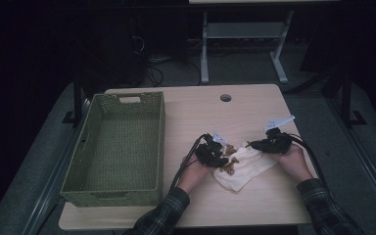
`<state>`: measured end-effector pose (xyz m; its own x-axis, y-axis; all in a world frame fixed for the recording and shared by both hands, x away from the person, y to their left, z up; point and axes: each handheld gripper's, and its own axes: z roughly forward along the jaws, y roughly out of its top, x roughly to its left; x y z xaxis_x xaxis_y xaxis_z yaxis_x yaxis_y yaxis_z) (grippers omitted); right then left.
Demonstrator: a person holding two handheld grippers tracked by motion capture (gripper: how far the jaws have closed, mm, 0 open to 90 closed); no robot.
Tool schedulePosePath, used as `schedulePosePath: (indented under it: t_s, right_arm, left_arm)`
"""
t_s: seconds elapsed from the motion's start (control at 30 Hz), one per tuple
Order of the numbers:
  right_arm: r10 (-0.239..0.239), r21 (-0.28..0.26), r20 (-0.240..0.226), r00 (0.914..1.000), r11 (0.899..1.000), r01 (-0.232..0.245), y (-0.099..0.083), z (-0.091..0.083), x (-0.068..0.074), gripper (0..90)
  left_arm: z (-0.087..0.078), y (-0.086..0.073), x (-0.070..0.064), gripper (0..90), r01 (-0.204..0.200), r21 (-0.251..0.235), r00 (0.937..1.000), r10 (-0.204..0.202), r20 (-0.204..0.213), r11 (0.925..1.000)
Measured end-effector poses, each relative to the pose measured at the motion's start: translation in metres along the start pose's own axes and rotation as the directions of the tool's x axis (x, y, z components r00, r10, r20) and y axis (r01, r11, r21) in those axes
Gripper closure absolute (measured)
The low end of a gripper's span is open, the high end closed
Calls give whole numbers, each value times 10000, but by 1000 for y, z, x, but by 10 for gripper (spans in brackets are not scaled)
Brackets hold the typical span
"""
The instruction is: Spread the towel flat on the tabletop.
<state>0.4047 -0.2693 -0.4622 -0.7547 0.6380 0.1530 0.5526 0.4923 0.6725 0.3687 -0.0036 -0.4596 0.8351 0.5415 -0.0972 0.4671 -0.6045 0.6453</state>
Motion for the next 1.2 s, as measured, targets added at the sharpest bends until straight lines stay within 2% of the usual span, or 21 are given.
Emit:
schedulePosePath:
  t_s: [0.03, 0.1, 0.17, 0.27, 0.33, 0.37, 0.43, 0.53, 0.63, 0.7, 0.8, 0.9, 1.07, 1.2]
  right_arm:
    - [-7, 29, 51, 10000, 10000, 7, -1, -1, 1, 865]
    - [-10, -61, 51, 10000, 10000, 10, -3, -5, 1, 874]
    - [-81, -208, 112, 9999, 9997, 84, -4, -10, 1, 879]
    - [-269, -518, 333, 9991, 9982, 286, -5, -19, 2, 883]
    - [-191, -687, 464, 9987, 9974, 223, -5, -27, 3, 884]
    - [-268, -915, 688, 9973, 9953, 330, -7, -37, 3, 886]
    - [-224, -986, 756, 9969, 9947, 298, -8, -42, 3, 886]
    - [-131, -1208, 1118, 9936, 9923, 267, -14, -55, 2, 887]
    - [-116, -1501, 1326, 9911, 9882, 317, -20, -69, 3, 888]
    - [-53, -1638, 1255, 9921, 9862, 260, -23, -76, 6, 888]
    - [-100, -1560, 1191, 9928, 9873, 287, -29, -79, 11, 887]
    - [-107, -1427, 927, 9956, 9895, 239, -36, -79, 19, 888]
    - [-304, -1074, 601, 9977, 9935, 367, -49, -75, 31, 887]
    - [-162, -698, 431, 9989, 9974, 192, -59, -71, 37, 886]
  left_arm:
    - [0, 0, -1, 687, -15, 21, 10000, 16, -32, 10000]
    - [-2, 1, -1, 812, -103, 41, 9999, 103, 4, 9999]
    - [-5, 2, 0, 864, -41, -45, 10000, 41, -23, 10000]
    - [-14, 3, 2, 875, 80, -465, 9994, -95, -328, 9989]
    - [-24, 4, 5, 876, 173, -875, 9975, -231, -663, 9960]
    - [-28, 4, 5, 877, 298, -1100, 9959, -389, -818, 9935]
    - [-36, 4, 9, 878, 397, -1463, 9921, -564, -1118, 9884]
    - [-47, 3, 13, 879, 463, -1815, 9848, -754, -1567, 9823]
    - [-56, 2, 13, 880, 498, -2070, 9818, -859, -1694, 9771]
    - [-60, 1, 11, 880, 497, -2168, 9819, -874, -1678, 9750]
    - [-65, 0, 2, 880, 381, -2101, 9853, -717, -1549, 9769]
    - [-67, -4, -8, 879, 334, -1938, 9895, -597, -1316, 9805]
    - [-66, -14, -19, 878, 337, -1330, 9943, -467, -960, 9905]
    - [-58, -23, -25, 877, 514, -694, 9963, -560, -658, 9963]
